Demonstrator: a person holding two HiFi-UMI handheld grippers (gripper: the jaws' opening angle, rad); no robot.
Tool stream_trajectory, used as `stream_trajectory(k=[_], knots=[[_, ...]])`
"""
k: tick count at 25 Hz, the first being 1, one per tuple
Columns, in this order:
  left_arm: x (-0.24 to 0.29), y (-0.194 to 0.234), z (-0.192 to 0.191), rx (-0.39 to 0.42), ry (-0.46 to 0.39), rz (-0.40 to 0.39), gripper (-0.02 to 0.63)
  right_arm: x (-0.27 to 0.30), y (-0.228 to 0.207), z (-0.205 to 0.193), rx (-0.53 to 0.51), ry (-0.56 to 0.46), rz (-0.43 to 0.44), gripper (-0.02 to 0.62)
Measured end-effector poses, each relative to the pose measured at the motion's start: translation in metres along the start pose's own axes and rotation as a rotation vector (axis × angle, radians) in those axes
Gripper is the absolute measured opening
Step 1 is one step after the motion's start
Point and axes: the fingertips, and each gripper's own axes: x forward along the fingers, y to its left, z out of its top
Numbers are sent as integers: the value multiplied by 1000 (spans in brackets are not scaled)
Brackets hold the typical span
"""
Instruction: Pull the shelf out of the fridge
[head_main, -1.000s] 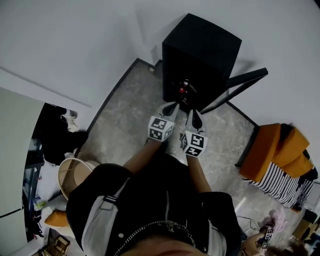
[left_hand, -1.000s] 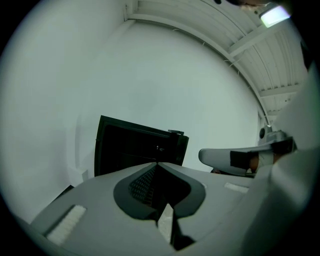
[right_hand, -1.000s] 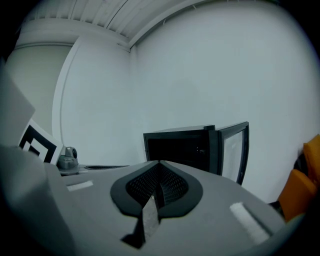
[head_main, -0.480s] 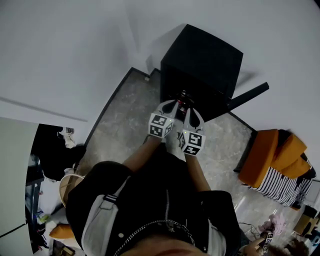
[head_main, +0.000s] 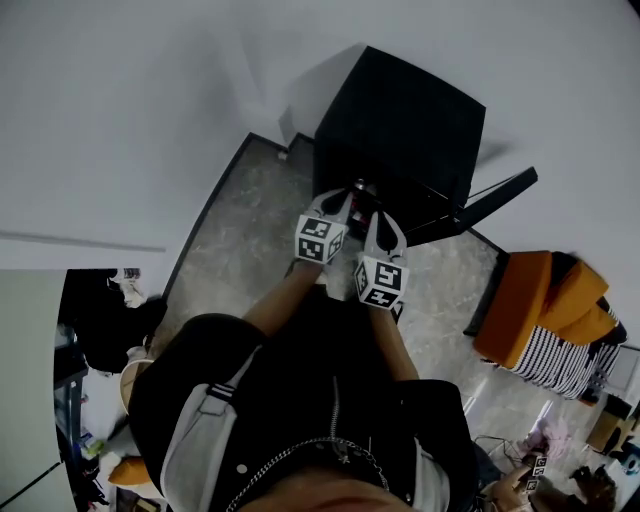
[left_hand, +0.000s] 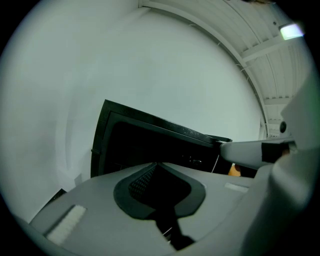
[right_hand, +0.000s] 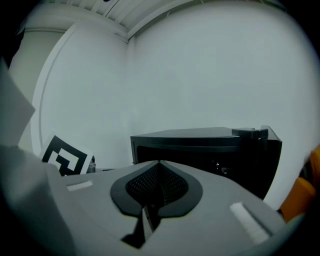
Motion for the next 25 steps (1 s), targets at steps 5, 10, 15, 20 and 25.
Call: stream_trajectory(k=[5,10,15,20,25], knots=[[22,13,-9,-15,-6,48,11,10,-7,-2,-24,31,23,-8],[44,36,-15,-152,-41,101,11,12,-11,-6,-49,58,36,-8],[62,58,-25,-351,-87,153,33,9,-20,-8,-61,78,29,-8],[81,66,-27,-588,-175,102,76,7,-29,-8,-79,87,14,-8],[94,83,-33,-867,-298,95,106,2,-33,-11,-99,101,3,-8]])
